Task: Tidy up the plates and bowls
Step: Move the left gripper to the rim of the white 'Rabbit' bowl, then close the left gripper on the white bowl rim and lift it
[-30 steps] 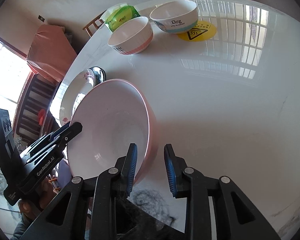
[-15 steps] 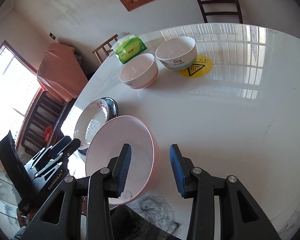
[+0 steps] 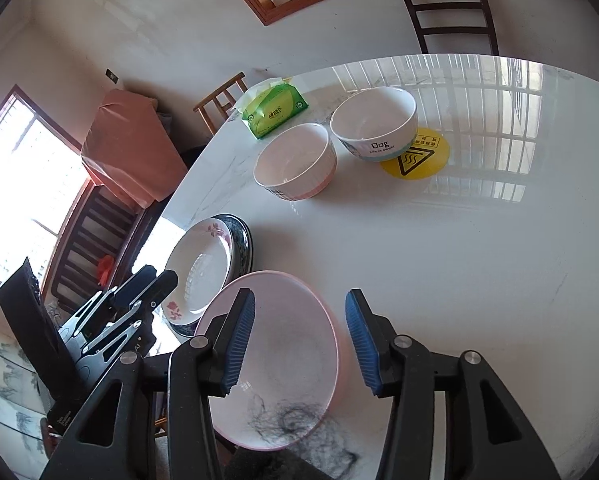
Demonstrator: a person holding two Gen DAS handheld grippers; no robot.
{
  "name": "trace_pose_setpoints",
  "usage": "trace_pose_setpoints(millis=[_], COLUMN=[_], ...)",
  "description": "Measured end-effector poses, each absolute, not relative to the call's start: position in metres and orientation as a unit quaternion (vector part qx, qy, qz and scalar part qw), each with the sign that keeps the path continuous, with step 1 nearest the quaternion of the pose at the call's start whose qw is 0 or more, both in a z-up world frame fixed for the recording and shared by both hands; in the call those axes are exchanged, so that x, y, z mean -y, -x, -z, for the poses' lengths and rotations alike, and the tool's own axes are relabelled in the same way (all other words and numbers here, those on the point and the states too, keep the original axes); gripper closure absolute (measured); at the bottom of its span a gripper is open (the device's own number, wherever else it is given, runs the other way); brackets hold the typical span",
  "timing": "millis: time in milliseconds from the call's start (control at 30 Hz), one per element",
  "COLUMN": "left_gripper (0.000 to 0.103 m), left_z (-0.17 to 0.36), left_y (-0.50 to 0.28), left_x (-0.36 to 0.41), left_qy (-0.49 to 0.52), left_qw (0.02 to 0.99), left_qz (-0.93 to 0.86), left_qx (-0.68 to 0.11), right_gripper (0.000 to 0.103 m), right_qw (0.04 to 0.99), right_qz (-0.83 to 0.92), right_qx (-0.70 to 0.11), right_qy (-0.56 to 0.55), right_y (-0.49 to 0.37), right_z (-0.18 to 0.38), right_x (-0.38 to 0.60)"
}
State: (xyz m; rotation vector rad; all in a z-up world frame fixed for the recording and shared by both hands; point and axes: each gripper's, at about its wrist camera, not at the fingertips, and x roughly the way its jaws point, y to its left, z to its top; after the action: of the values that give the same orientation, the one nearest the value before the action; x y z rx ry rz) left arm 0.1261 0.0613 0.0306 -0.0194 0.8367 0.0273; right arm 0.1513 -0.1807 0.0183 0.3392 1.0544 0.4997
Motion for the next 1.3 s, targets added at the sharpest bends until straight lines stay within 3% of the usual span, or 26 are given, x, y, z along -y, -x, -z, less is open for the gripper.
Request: trace_pose_setpoints(millis=[433,700,1300], left_gripper=[0.07,0.07,0.07], left_z=[-0.034,0.0,0.026], left_y=[-0.234,-0.295,-0.33], left_x=[-0.086,-0.105,-0.105], left_qy=[0.096,0.159,0.152], left_qw=[0.884,0.839,0.825], left_qz=[0.025,0.045,0.032], left_qx=[-0.457,-0.519,-0.543], right_gripper=[0.057,0.057,0.063], right_qw=[0.805,0.791,0.778], right_qz=[-0.229,-0.206,-0.169], right_qx=[-0.518,-0.539,-0.573], right_qy=[-0.177,-0.202,-0.195], right_y=[-0.225,-0.268,-0.316], right_z=[-0.016,-0.002,0.031], right_x=[0.153,0.141,0.118])
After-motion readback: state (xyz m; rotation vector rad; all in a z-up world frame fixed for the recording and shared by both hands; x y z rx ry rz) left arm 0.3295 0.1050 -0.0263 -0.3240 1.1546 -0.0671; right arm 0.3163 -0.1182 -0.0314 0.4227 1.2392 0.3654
